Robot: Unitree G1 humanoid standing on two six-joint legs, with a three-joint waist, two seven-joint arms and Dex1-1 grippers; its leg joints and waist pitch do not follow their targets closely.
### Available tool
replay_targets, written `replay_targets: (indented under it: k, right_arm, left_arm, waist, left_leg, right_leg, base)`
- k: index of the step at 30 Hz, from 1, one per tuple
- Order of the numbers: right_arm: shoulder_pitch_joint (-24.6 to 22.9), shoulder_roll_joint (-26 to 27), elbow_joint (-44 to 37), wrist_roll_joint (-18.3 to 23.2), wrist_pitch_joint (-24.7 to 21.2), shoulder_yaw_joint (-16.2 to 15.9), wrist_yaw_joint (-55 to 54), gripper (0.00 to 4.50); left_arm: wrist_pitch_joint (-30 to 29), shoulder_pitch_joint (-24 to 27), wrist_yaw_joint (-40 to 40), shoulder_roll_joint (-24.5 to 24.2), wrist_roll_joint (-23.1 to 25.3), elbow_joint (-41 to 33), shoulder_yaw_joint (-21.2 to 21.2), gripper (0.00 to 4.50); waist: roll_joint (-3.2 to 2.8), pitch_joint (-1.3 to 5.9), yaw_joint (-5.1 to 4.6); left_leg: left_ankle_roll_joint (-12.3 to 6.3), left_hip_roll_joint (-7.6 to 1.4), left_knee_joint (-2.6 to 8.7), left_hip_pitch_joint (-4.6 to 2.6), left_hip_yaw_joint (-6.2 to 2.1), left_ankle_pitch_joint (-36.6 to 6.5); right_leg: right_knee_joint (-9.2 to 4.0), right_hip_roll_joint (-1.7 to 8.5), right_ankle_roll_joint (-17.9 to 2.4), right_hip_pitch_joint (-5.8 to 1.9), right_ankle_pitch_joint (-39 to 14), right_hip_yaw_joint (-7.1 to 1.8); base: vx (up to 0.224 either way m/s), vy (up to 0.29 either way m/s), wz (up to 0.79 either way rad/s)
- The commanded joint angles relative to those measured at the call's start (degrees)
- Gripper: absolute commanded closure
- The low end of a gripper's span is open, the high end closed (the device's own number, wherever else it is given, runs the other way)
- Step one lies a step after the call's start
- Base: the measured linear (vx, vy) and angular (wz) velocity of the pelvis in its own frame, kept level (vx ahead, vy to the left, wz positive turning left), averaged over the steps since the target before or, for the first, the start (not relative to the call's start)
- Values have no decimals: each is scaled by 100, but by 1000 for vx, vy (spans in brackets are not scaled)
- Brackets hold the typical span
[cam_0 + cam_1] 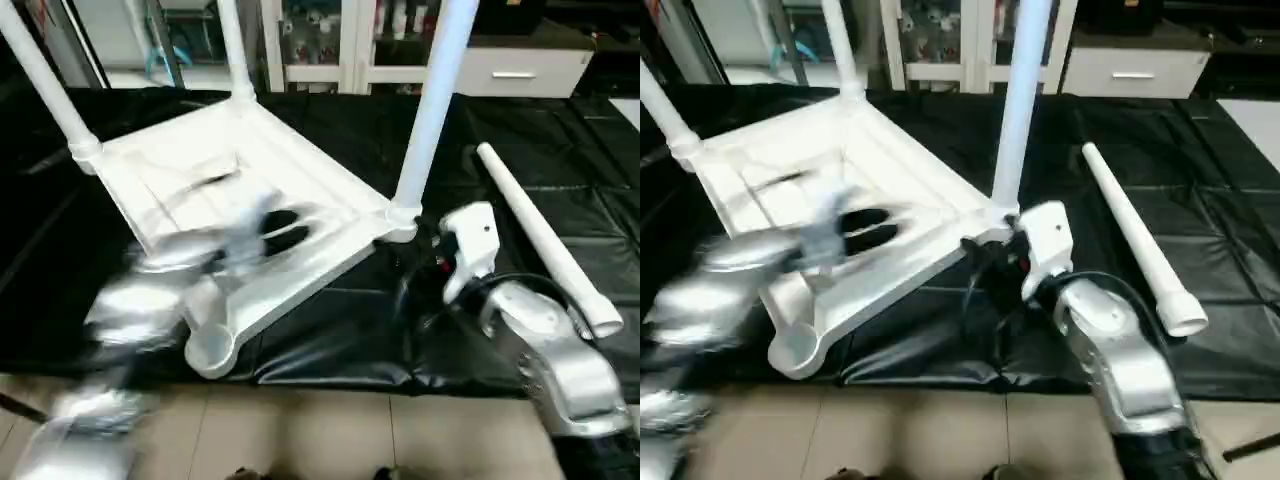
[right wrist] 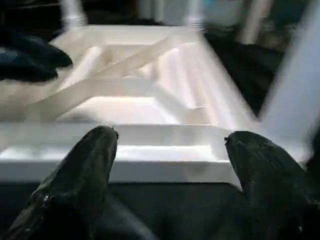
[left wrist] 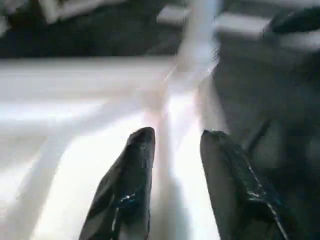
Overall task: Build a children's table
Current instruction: Rotate leg to tighten, then rotate table base
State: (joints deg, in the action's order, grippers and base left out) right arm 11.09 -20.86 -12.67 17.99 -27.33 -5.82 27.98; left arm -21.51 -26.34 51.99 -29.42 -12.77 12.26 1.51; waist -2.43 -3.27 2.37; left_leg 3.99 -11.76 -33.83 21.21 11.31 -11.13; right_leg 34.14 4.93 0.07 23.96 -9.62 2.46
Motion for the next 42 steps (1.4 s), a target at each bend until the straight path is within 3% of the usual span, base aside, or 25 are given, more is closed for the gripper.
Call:
replay_targets:
  k: [1, 2, 3, 4, 7, 9, 11, 15, 19, 22, 23, 25, 26, 28, 29, 36, 38, 39, 42]
  right_arm:
    - [-91, -126, -459, 329, -289, -128, 329, 69]
    - [-118, -162, -528, 394, -338, -138, 397, 69]
    - [-179, -228, -671, 503, -439, -149, 533, 69]
    - [-250, -276, -806, 603, -537, -156, 648, 69]
    - [-302, -331, -922, 681, -640, -165, 729, 69]
    - [-306, -406, -939, 650, -737, -236, 776, 69]
    - [-311, -433, -925, 585, -714, -286, 790, 69]
    - [-313, -452, -938, 569, -742, -304, 767, 69]
    - [-266, -404, -903, 559, -818, -244, 679, 69]
    - [-254, -401, -901, 614, -856, -213, 646, 69]
    - [-247, -395, -891, 635, -874, -185, 610, 69]
    - [-246, -383, -887, 647, -883, -161, 589, 69]
    - [-239, -370, -874, 679, -916, -115, 573, 69]
    - [-235, -371, -873, 690, -935, -105, 575, 69]
    - [-234, -378, -884, 711, -989, -106, 581, 69]
    - [-139, -370, -671, 352, -1096, -178, 211, 69]
    - [-42, -333, -478, 11, -1001, -213, -89, 69]
    - [-42, -333, -478, 11, -1001, -213, -89, 69]
    - [10, -288, -406, -92, -1023, -215, -241, 69]
  left_arm:
    - [-335, 223, 264, -513, -12, -370, -368, 253]
    - [-407, 311, 327, -675, -17, -414, -449, 225]
    - [-598, 539, 480, -1015, -78, -544, -638, 225]
    - [-802, 821, 630, -1361, -160, -664, -863, 219]
    - [-995, 1132, 713, -1710, -262, -829, -1026, 206]
    - [-1071, 1395, 664, -2020, -124, -734, -1141, 177]
    - [-1177, 1601, 606, -2262, 77, -593, -1121, 162]
    - [-1345, 1829, 563, -2443, 285, -561, -942, 133]
    - [-1606, 1858, 490, -1997, 160, -894, -377, 97]
    - [-1589, 1801, 430, -1767, 185, -885, -163, 75]
    - [-1617, 1729, 392, -1535, 239, -907, 38, 64]
    - [-1610, 1673, 344, -1385, 257, -918, 127, 51]
    - [-1583, 1495, 201, -1071, 252, -876, 227, 45]
    - [-1560, 1421, 142, -973, 250, -840, 245, 25]
    - [-1486, 1283, 52, -828, 274, -733, 275, 15]
    - [-1115, 580, -405, -36, 306, -137, 428, 2]
    - [-722, 268, -653, 415, 552, 450, 627, 2]
    - [-722, 268, -653, 415, 552, 450, 627, 2]
    - [-303, -31, -1016, 890, 681, 1106, 714, 2]
  waist:
    - [-25, 366, 14]
    - [-28, 369, 18]
    - [-48, 344, 14]
    - [-13, 351, 20]
    - [-46, 326, 21]
    - [-34, 317, 39]
    - [-39, 323, 40]
    - [-40, 343, 64]
    - [-42, 363, 95]
    - [-38, 379, 110]
    - [-115, 387, 99]
    - [-42, 395, 80]
    - [-58, 392, 78]
    - [-27, 396, 104]
    - [-32, 399, 112]
    - [25, 399, 104]
    - [28, 405, 112]
    - [33, 394, 116]
    - [52, 414, 119]
  left_leg:
    - [-89, -114, 427, -129, -52, -1286]
    - [-60, -118, 442, -109, -75, -1279]
    - [-9, -112, 460, -128, -59, -1376]
    - [44, -112, 467, -127, -76, -1450]
    - [139, -111, 483, -175, -64, -1705]
    - [176, -106, 495, -172, -73, -1832]
    - [185, -93, 502, -159, -82, -1779]
    - [195, -95, 490, -164, -80, -1647]
    - [206, -99, 471, -181, -67, -1507]
    - [186, -80, 455, -144, -71, -1380]
    - [198, -72, 445, -142, -82, -1354]
    - [187, -68, 434, -138, -75, -1389]
    - [184, -65, 432, -141, -72, -1380]
    - [147, -68, 410, -162, -56, -1357]
    - [138, -65, 412, -129, -68, -1336]
    - [157, -53, 401, -95, -80, -1315]
    - [155, -42, 377, -125, -67, -1327]
    - [162, -41, 377, -137, -58, -1372]
    - [159, -43, 378, -95, -82, -1351]
  right_leg:
    - [-336, 179, -1170, -254, -1123, -173]
    - [-319, 192, -1145, -283, -1116, -174]
    - [-339, 163, -1063, -234, -1217, -172]
    - [-323, 186, -1041, -259, -1290, -182]
    - [-367, 179, -995, -183, -1545, -192]
    - [-378, 183, -936, -177, -1701, -196]
    - [-381, 183, -812, -181, -1736, -203]
    - [-360, 189, -875, -188, -1476, -210]
    - [-327, 194, -1004, -198, -1181, -210]
    - [-308, 201, -1026, -234, -1043, -206]
    - [-293, 199, -1020, -246, -968, -199]
    - [-310, 187, -1023, -266, -949, -197]
    - [-312, 189, -1029, -262, -957, -201]
    - [-328, 192, -1062, -249, -995, -207]
    - [-320, 197, -1047, -271, -1069, -203]
    - [-352, 195, -899, -278, -1376, -192]
    - [-383, 191, -865, -248, -1478, -195]
    - [-405, 180, -840, -224, -1562, -198]
    - [-391, 204, -758, -273, -1595, -191]
  base:
    - [0, 0, 0]
    - [0, 0, 0]
    - [0, 0, 0]
    - [0, 0, 0]
    - [0, 0, 0]
    - [0, 0, 0]
    - [0, 0, 0]
    - [0, 0, 0]
    - [0, 0, 0]
    - [0, 0, 0]
    - [0, 0, 0]
    - [0, 0, 0]
    - [0, 0, 0]
    - [0, 0, 0]
    - [0, 0, 0]
    - [0, 0, 0]
    - [0, 0, 0]
    - [0, 0, 0]
    - [0, 0, 0]
